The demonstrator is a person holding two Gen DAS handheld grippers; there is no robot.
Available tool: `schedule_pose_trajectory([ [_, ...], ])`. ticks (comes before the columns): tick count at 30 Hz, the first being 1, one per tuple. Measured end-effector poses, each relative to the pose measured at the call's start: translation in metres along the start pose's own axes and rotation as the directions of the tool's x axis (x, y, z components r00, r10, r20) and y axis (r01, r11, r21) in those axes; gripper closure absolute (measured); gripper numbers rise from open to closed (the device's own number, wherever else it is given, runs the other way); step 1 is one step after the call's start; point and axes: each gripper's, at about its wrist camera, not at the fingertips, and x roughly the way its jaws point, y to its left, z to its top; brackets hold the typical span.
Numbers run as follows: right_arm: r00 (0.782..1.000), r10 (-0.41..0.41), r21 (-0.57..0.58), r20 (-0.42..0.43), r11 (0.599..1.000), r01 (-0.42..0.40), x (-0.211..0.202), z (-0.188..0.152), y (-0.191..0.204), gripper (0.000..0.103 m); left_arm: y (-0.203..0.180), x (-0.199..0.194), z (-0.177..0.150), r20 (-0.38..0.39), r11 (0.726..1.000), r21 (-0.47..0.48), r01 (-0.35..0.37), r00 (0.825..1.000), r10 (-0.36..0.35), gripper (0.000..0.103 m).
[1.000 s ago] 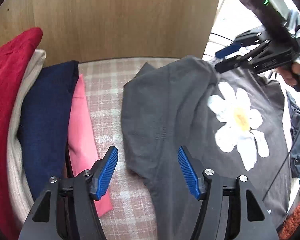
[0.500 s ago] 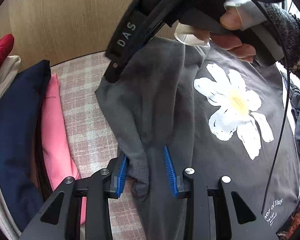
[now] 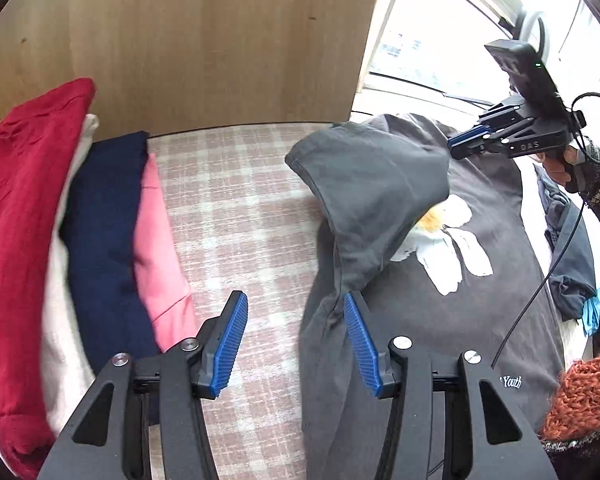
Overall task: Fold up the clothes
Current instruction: 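Grasp the sleeve cuff with the left tool and fold it across the back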
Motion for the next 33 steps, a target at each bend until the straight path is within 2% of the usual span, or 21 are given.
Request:
schedule_pose_trajectory([
  [2, 0.998, 0.033, 0.079, 0.053, 0.996, -0.037, -0.007, -0.006, -0.016, 0.078, -0.01, 0.012, 0.009, -0.024, 0.999, 0.029, 0.033, 0.999, -0.033, 0.055],
  [4, 0.99, 0.078, 0.119, 0.122, 0.989, -0.092, -0.011, -0.006, -0.023, 0.052, -0.017, 0.025, 0.02, -0.041, 0.996, 0.034, 0.077, 0.996, -0.075, 0.053],
  [6, 0.979, 0.132, 0.119, 0.158, 0.981, -0.151, -0.008, -0.004, -0.023, 0.051, -0.022, 0.041, 0.032, -0.064, 0.992, 0.028, 0.122, 0.991, -0.121, 0.05],
  [11, 0.97, 0.211, 0.102, 0.123, 0.969, -0.223, 0.024, 0.0, -0.019, 0.051, -0.031, 0.086, 0.059, -0.14, 0.987, 0.024, 0.161, 0.978, -0.157, 0.049],
  [13, 0.964, 0.242, 0.096, 0.109, 0.963, -0.252, 0.037, 0.001, -0.017, 0.051, -0.027, 0.101, 0.066, -0.16, 0.982, -0.026, 0.185, 0.969, -0.187, 0.048],
  [15, 0.958, 0.272, 0.09, 0.094, 0.956, -0.281, 0.05, 0.003, -0.015, 0.051, -0.022, 0.105, 0.068, -0.159, 0.98, -0.055, 0.189, 0.968, -0.196, 0.048],
  [17, 0.95, 0.303, 0.084, 0.079, 0.947, -0.309, 0.063, 0.004, -0.013, 0.053, -0.016, 0.107, 0.069, -0.152, 0.979, -0.078, 0.187, 0.968, -0.197, 0.048],
  [18, 0.945, 0.318, 0.082, 0.071, 0.943, -0.323, 0.07, 0.005, -0.012, 0.071, -0.014, 0.108, 0.069, -0.149, 0.978, -0.089, 0.186, 0.969, -0.198, 0.047],
  [19, 0.944, 0.323, 0.071, 0.074, 0.942, -0.328, 0.07, 0.004, -0.01, 0.096, -0.011, 0.108, 0.069, -0.146, 0.978, -0.1, 0.186, 0.969, -0.199, 0.046],
  [21, 0.944, 0.316, 0.035, 0.095, 0.947, -0.32, 0.062, -0.001, -0.005, 0.096, -0.006, 0.11, 0.07, -0.14, 0.975, -0.122, 0.184, 0.97, -0.2, 0.042],
  [23, 0.943, 0.31, -0.001, 0.117, 0.95, -0.312, 0.053, -0.007, 0.0, 0.096, -0.002, 0.113, 0.073, -0.151, 0.976, -0.133, 0.172, 0.97, -0.192, 0.042],
  [26, 0.944, 0.3, -0.023, 0.139, 0.954, -0.3, 0.044, -0.011, 0.003, 0.096, -0.006, 0.121, 0.083, -0.163, 0.973, -0.122, 0.196, 0.963, -0.214, 0.041],
  [28, 0.946, 0.29, -0.019, 0.146, 0.957, -0.291, 0.042, -0.012, 0.001, 0.096, -0.012, 0.127, 0.089, -0.16, 0.964, -0.119, 0.24, 0.953, -0.257, 0.045],
  [29, 0.948, 0.28, -0.015, 0.149, 0.96, -0.281, 0.04, -0.012, 0.0, 0.096, -0.014, 0.129, 0.092, -0.157, 0.96, -0.127, 0.251, 0.95, -0.27, 0.057],
  [30, 0.951, 0.269, -0.011, 0.153, 0.963, -0.271, 0.039, -0.013, -0.001, 0.096, -0.015, 0.13, 0.095, -0.154, 0.957, -0.139, 0.256, 0.949, -0.276, 0.075],
  [32, 0.952, 0.251, -0.022, 0.174, 0.968, -0.251, 0.031, -0.01, 0.001, 0.096, -0.018, 0.121, 0.098, -0.129, 0.954, -0.15, 0.258, 0.952, -0.277, 0.093],
  [33, 0.952, 0.242, -0.03, 0.187, 0.97, -0.241, 0.026, -0.009, 0.003, 0.096, -0.018, 0.11, 0.098, -0.103, 0.957, -0.14, 0.254, 0.958, -0.269, 0.095],
])
